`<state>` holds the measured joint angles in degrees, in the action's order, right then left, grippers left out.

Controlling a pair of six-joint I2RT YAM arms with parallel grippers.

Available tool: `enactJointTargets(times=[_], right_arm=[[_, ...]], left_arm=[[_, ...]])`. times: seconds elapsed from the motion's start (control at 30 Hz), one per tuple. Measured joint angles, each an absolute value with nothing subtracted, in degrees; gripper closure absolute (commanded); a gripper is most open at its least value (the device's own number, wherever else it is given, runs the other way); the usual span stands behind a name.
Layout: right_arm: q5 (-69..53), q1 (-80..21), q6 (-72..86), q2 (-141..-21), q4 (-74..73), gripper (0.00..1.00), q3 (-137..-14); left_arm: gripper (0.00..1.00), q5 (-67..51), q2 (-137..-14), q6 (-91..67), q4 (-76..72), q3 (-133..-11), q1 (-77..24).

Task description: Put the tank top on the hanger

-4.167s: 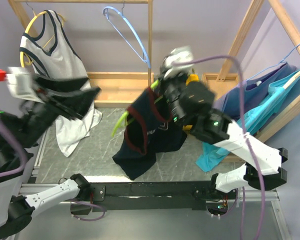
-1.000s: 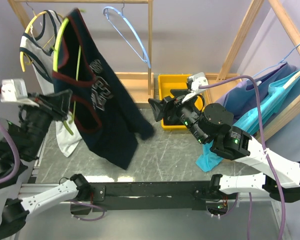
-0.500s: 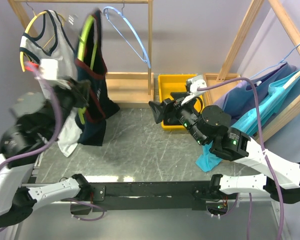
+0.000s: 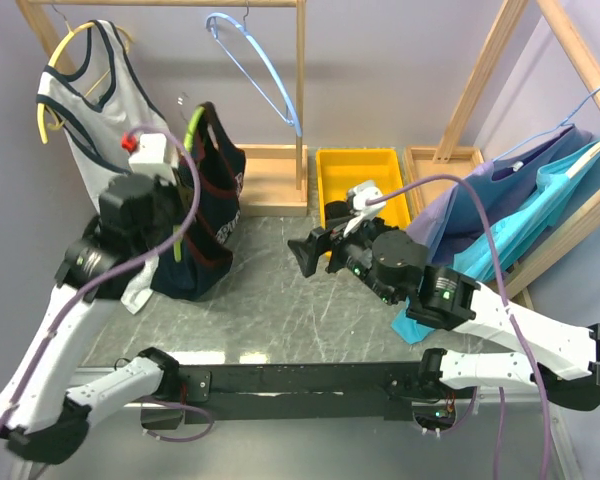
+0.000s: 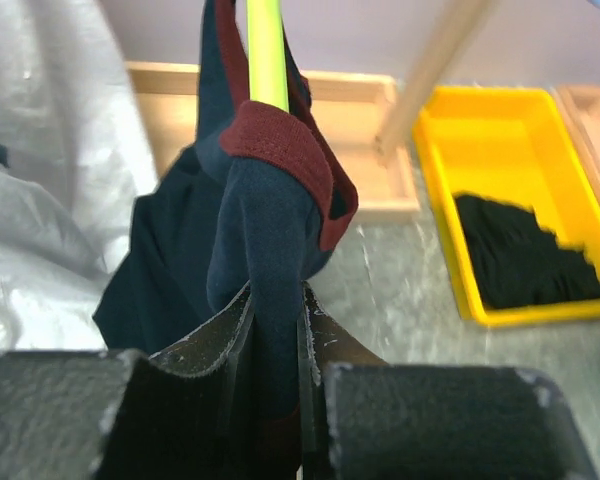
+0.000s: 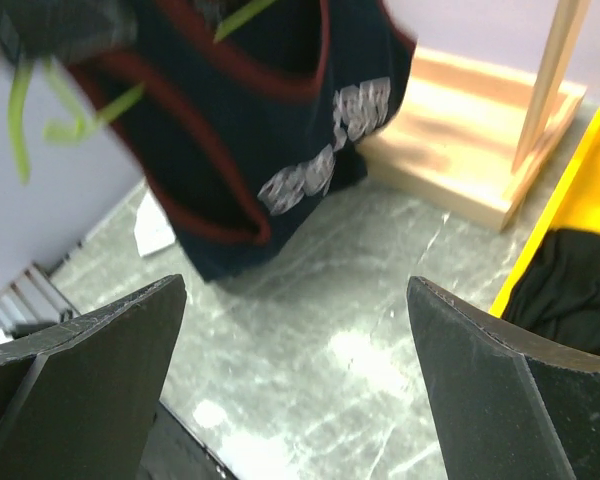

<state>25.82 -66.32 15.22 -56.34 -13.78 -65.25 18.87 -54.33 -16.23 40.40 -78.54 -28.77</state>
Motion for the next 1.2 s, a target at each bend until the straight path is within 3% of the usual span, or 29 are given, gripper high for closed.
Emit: enactJointTargets(times=[0.13, 0.33, 0.73, 1.2], right_arm=[[24.9, -66.3, 16.1, -56.3, -14.3, 0.0, -62.7], [24.5, -66.3, 16.3, -55.4, -14.7, 0.0, -61.9], [18.8, -66.3, 18.0, -54.8, -13.2, 0.0, -61.8], [14.9, -66.3, 18.2, -58.7, -12.9, 0.0, -61.9]], left_arm=[[0.99, 10.2, -59.0, -16.9, 36.4, -78.6, -17.1], [0.99, 2.3, -65.9, -17.5, 35.9, -85.9, -8.0], [0.99, -1.9, -76.1, -17.2, 37.1, -110.6, -3.2], [0.99, -8.9, -90.7, -17.2, 38.9, -121.8, 5.0]])
